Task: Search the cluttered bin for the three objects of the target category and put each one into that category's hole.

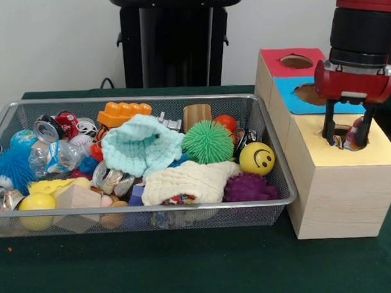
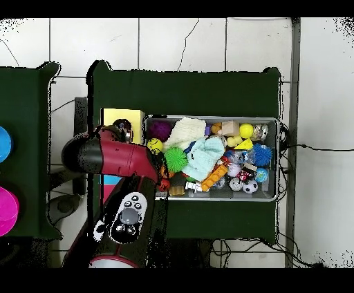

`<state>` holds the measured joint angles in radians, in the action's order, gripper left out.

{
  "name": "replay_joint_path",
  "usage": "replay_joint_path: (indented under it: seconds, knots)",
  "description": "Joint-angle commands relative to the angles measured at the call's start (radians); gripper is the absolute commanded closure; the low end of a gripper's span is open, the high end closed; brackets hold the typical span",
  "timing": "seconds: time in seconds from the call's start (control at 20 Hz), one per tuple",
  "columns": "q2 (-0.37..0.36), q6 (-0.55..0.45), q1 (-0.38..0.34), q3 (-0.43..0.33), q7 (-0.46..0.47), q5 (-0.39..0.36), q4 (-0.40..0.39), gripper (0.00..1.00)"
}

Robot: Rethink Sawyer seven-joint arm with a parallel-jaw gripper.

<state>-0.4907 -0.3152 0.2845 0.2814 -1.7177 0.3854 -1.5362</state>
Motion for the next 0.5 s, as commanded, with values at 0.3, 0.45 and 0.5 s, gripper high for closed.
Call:
replay_joint_path:
  seconds: [0.3, 0.45, 0.5]
  knots:
    - [-0.053, -0.097, -0.025, 0.062, -0.144, -0.059, -0.05, 1.0]
    - [-0.051, -0.098, -0.025, 0.07, -0.141, -0.076, -0.045, 1.0]
    - [-0.054, -0.097, -0.03, 0.064, -0.143, -0.075, -0.05, 1.0]
